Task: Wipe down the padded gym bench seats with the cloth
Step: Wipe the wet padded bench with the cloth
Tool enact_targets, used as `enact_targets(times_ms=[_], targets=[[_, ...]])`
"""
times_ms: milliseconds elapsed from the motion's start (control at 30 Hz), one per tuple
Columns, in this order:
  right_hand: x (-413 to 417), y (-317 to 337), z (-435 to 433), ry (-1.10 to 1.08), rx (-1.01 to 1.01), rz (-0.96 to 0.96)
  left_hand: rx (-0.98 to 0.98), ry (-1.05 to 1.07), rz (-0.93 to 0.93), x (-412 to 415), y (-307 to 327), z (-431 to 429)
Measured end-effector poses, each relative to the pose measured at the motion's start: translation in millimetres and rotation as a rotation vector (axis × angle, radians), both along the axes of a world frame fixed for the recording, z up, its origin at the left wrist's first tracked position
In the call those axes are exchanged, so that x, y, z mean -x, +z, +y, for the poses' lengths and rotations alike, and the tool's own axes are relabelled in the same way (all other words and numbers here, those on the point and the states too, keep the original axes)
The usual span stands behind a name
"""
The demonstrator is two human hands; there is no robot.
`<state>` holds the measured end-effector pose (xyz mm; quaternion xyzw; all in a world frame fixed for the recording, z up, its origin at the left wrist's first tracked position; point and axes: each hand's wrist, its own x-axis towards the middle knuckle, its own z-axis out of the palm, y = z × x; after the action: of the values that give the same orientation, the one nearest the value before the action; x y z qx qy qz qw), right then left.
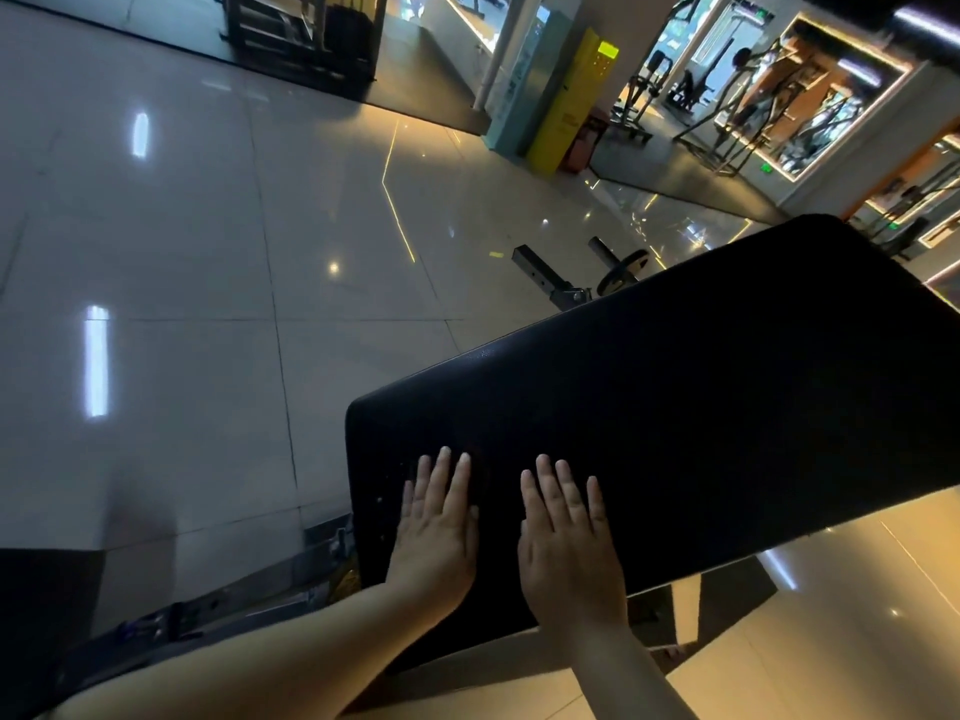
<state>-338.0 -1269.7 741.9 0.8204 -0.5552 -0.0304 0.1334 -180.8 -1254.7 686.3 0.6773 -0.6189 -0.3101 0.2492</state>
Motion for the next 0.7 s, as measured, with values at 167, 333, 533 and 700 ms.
enact_targets(times_ms=[167,333,533,700], targets=[[1.5,-2.2,0.0,0.002,0.014,0.039,0.222,-0.279,-0.153,-8.1,-14.5,38.6],[0.0,-2.7,-4.4,0.027,0.048,0.059,0.230,-0.184,-0.192,-20.4,-24.1,18.5],[-3.0,-5.6,-5.4,0.043,0.074,0.045,0.104,-0.038,0.073,-13.6,-3.5,0.0],[-11.1,-8.8,-6.4,0.025,0.079,0.060,0.277,-0.422,-0.097,-44.2,-37.6,25.1]])
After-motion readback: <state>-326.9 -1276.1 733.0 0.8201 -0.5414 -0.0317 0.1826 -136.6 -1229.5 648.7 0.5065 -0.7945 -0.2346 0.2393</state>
